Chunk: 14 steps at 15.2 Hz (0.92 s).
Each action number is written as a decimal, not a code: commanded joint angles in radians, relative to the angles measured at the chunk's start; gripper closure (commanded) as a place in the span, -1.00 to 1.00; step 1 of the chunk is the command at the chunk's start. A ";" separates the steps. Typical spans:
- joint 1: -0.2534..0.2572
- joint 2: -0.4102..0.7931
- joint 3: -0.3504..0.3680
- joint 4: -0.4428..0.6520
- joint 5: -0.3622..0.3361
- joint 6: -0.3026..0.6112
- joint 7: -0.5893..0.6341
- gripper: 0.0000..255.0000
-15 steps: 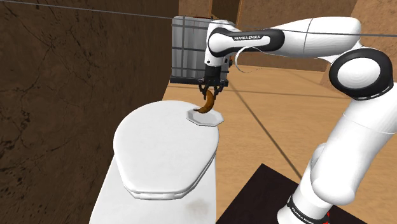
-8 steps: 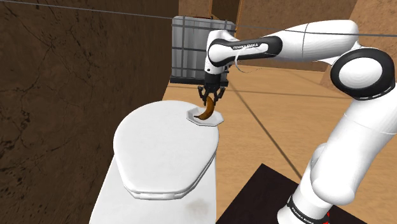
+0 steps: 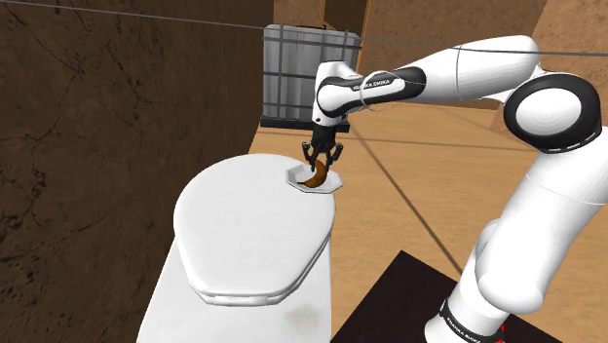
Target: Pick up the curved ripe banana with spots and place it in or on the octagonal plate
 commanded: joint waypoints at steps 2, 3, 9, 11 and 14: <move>0.000 0.002 0.000 -0.003 0.000 0.005 0.000 1.00; 0.000 0.002 0.000 -0.003 0.000 0.005 0.000 1.00; 0.000 0.002 0.000 -0.003 0.000 0.005 0.000 -1.00; 0.000 0.002 0.000 -0.003 0.000 0.005 0.000 -1.00; 0.001 -0.006 0.001 0.056 0.000 -0.061 0.000 -1.00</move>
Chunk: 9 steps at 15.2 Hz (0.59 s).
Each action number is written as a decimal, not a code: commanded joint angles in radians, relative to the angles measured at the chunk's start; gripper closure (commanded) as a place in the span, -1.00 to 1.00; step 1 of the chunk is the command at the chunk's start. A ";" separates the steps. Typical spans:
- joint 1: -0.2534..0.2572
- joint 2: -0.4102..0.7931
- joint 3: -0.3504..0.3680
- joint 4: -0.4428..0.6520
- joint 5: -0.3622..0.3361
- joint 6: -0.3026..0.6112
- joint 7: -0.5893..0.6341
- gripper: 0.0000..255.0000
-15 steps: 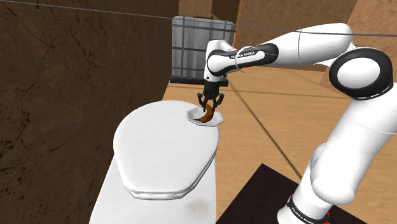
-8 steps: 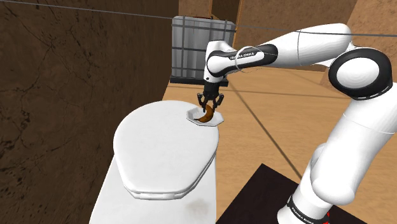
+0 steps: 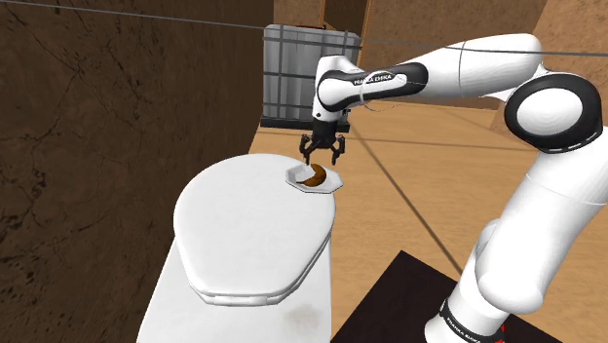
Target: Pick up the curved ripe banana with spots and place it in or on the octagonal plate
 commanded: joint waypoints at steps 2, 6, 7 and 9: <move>0.001 -0.005 0.001 0.080 0.000 -0.085 0.001 -1.00; 0.001 -0.005 0.001 0.080 0.000 -0.085 0.001 -1.00; 0.001 -0.005 0.001 0.080 0.000 -0.085 0.001 -1.00; 0.001 -0.005 0.001 0.080 0.000 -0.085 0.001 -1.00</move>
